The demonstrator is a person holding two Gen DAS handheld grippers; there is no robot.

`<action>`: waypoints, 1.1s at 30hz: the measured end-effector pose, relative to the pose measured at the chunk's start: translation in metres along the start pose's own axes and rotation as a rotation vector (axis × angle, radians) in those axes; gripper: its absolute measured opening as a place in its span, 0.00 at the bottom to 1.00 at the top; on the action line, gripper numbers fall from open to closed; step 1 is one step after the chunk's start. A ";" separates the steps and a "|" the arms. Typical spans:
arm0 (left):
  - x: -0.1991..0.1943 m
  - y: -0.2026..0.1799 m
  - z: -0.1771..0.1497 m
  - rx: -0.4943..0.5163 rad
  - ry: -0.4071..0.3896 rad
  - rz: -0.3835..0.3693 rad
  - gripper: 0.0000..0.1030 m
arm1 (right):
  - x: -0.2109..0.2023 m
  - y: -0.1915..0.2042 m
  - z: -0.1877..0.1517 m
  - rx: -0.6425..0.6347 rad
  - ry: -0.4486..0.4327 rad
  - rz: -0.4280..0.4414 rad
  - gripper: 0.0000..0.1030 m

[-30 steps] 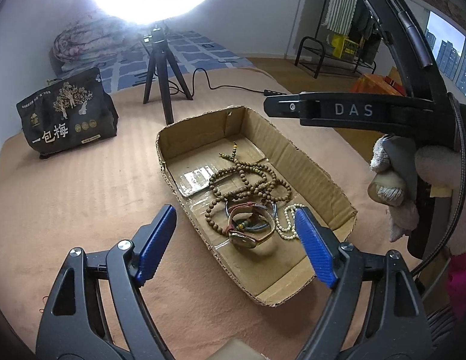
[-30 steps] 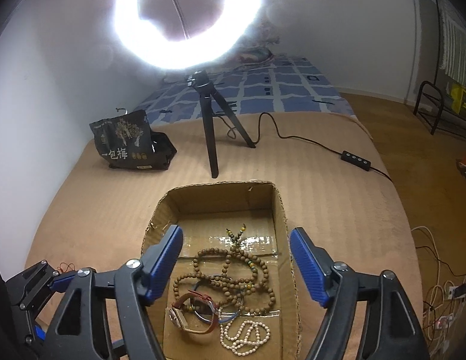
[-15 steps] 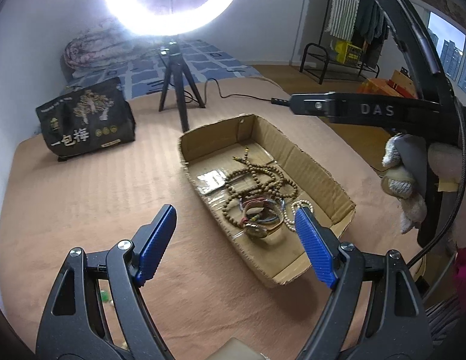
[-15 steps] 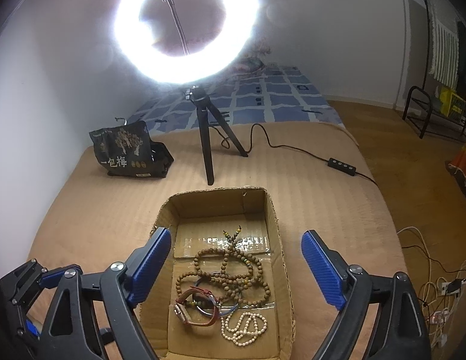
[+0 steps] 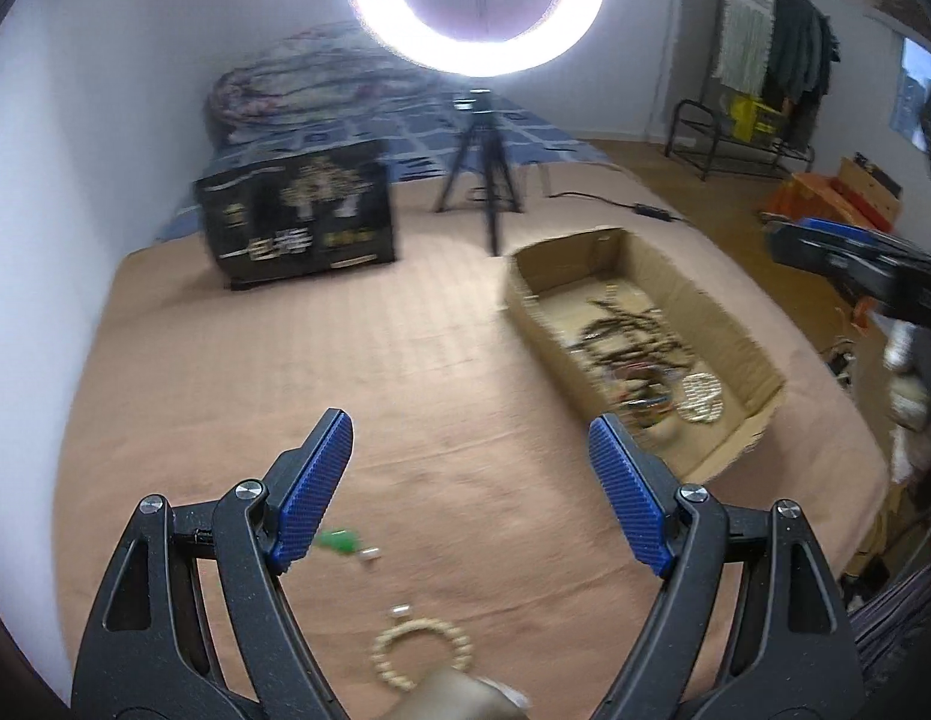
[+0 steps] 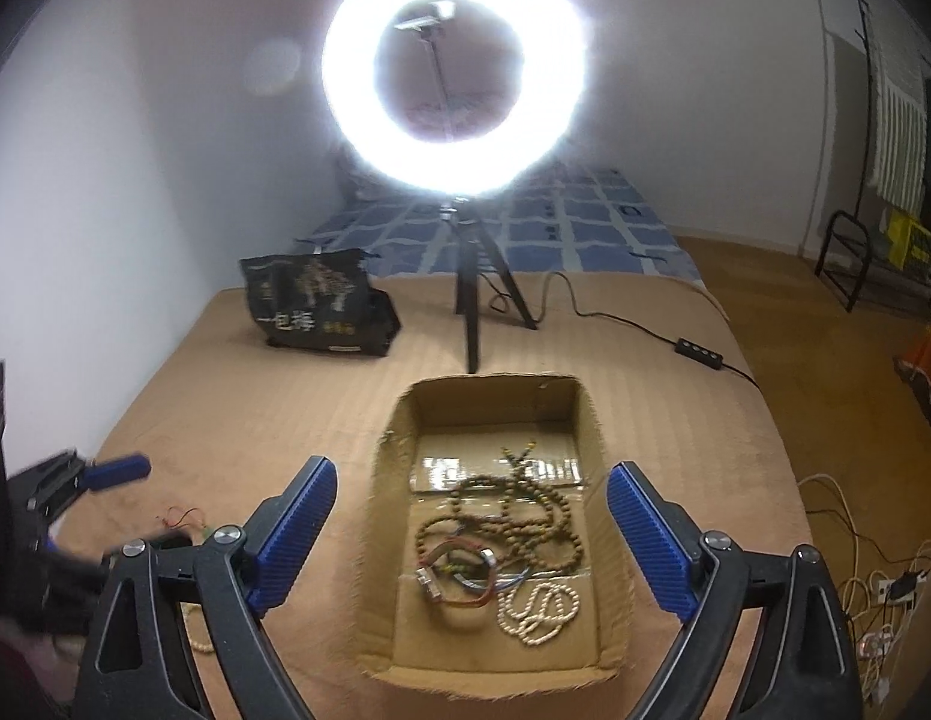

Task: Organize jewelry
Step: 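Withdraw both tools from the box toward the jade pendant and bracelet, then close the left tool on the green jade pendant while the right tool grasps the cream bead bracelet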

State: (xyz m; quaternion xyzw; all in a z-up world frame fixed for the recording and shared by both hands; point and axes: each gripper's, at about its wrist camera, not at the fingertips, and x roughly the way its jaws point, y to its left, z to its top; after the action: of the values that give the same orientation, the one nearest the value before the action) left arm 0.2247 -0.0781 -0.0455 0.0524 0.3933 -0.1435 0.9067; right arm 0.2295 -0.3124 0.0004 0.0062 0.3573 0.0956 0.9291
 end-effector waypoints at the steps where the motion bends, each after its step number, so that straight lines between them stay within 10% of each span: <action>1: 0.000 0.006 -0.002 -0.008 0.002 0.009 0.81 | -0.004 0.006 -0.004 0.003 -0.013 0.016 0.94; 17: 0.019 0.101 -0.054 -0.157 0.119 0.075 0.81 | 0.038 0.120 -0.087 -0.183 0.184 0.249 0.91; 33: 0.055 0.093 -0.082 -0.122 0.206 0.045 0.62 | 0.095 0.180 -0.152 -0.247 0.412 0.321 0.51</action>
State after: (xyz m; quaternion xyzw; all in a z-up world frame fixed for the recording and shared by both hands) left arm 0.2314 0.0154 -0.1430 0.0203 0.4909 -0.0929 0.8660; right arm 0.1660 -0.1269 -0.1612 -0.0699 0.5187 0.2834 0.8036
